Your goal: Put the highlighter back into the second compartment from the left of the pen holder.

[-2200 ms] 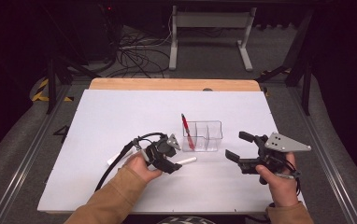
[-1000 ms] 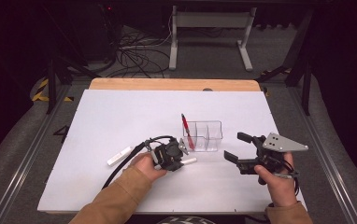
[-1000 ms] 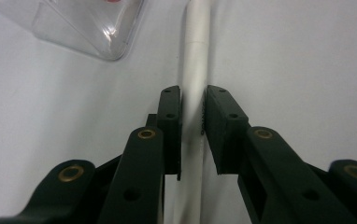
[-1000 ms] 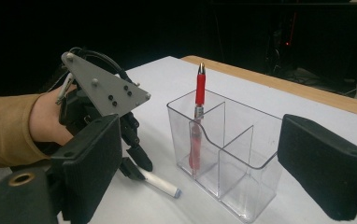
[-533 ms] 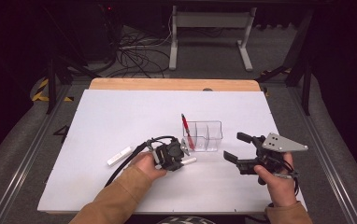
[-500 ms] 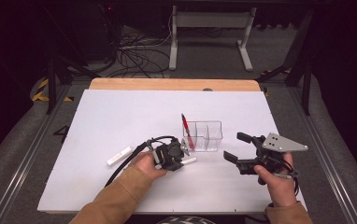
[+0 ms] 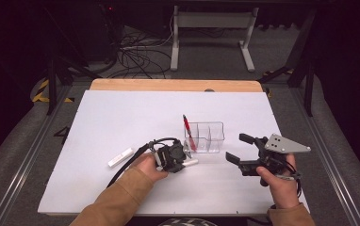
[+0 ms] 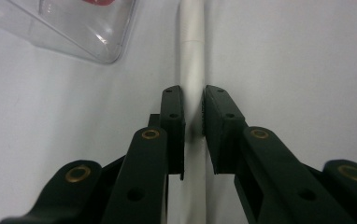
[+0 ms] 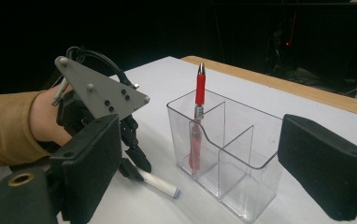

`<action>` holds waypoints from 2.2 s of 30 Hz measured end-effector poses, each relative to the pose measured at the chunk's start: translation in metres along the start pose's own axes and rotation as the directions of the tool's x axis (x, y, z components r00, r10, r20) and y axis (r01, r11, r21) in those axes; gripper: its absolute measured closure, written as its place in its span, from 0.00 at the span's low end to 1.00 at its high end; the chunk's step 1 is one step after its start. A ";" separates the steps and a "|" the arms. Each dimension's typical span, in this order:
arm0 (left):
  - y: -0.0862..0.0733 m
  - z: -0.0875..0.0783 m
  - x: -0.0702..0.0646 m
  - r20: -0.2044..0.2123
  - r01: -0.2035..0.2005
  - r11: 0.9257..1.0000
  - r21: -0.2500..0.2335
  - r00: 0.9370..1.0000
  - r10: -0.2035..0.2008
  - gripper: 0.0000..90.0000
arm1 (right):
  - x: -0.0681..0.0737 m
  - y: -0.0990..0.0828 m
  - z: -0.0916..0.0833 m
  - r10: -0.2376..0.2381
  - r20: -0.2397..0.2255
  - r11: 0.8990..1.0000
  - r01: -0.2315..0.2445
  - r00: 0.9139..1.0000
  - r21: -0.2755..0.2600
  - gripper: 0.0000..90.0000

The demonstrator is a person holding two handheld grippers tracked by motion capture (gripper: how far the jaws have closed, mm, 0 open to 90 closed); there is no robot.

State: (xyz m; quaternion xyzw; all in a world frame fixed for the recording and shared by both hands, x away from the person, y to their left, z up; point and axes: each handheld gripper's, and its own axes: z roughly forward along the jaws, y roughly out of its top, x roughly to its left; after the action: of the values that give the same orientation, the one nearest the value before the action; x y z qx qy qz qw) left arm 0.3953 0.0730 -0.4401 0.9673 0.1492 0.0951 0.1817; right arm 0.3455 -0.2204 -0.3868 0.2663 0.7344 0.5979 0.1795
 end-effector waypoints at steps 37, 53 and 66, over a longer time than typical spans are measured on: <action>-0.013 -0.075 -0.002 0.028 0.055 0.929 -0.366 0.998 -0.048 0.88 | -0.004 -0.001 -0.002 0.007 0.018 1.000 -0.007 1.000 -0.003 0.16; -0.019 -0.096 0.004 0.061 0.122 0.822 -0.556 0.993 -0.106 0.88 | -0.005 -0.002 -0.002 0.011 0.017 1.000 -0.011 1.000 -0.003 0.16; -0.015 -0.103 0.014 0.118 0.181 0.716 -0.675 0.983 -0.138 0.88 | -0.006 -0.002 -0.002 0.011 0.016 1.000 -0.010 1.000 -0.006 0.16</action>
State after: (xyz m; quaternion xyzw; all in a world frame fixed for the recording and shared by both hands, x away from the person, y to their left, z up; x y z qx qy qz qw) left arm 0.3802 0.1238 -0.3500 0.8186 0.1814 0.0988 0.5359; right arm 0.3484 -0.2258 -0.3889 0.2745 0.7299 0.5987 0.1830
